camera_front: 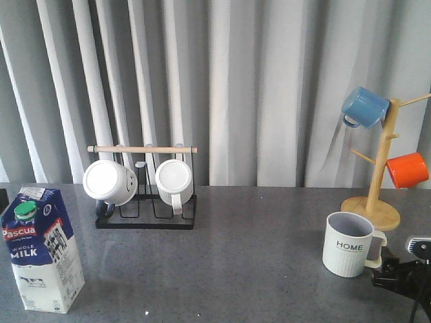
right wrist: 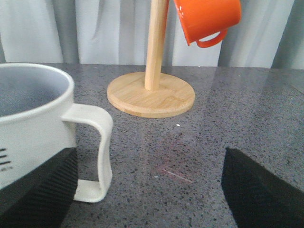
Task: Place milk next to cup
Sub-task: 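Move the right gripper to the white HOME mug and grasp it, then slide the HOME mug with the right gripper toward the table center, then release the HOME mug and withdraw the right gripper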
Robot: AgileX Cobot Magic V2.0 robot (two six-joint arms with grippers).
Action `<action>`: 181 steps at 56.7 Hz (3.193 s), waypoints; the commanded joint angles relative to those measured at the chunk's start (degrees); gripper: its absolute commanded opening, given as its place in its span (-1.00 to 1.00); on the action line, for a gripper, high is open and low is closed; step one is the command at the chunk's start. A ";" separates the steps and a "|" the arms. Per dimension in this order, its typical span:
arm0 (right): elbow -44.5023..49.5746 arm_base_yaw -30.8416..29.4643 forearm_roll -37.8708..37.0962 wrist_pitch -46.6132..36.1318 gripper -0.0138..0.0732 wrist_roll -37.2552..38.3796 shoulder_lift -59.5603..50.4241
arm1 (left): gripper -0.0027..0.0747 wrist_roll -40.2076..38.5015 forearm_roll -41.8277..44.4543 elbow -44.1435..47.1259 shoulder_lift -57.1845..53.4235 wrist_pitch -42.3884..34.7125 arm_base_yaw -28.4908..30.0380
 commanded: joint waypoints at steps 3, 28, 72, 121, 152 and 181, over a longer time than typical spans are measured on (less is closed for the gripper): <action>-1.42 -1.22 -1.18 -4.82 0.68 -0.37 -1.20 | 0.51 -0.01 -0.26 -1.67 -0.57 -3.96 -0.40; -6.05 -1.34 -4.09 -2.64 0.68 0.81 2.52 | 0.51 -0.01 -0.26 -1.67 -0.57 -3.96 -0.40; -17.77 2.69 -8.77 5.77 -0.70 7.92 6.96 | 0.51 -0.01 -0.26 -1.67 -0.57 -3.96 -0.40; -17.77 30.73 18.55 7.96 -0.44 -10.00 6.04 | 0.51 -0.01 -0.26 -1.67 -0.57 -3.96 -0.40; -2.30 29.38 5.32 11.14 0.11 -5.39 -9.92 | 0.51 -0.01 -0.26 -1.67 -0.57 -3.96 -0.40; -2.62 11.27 -13.51 35.45 0.02 6.42 -45.42 | 0.51 -0.01 -0.26 -1.67 -0.57 -3.96 -0.40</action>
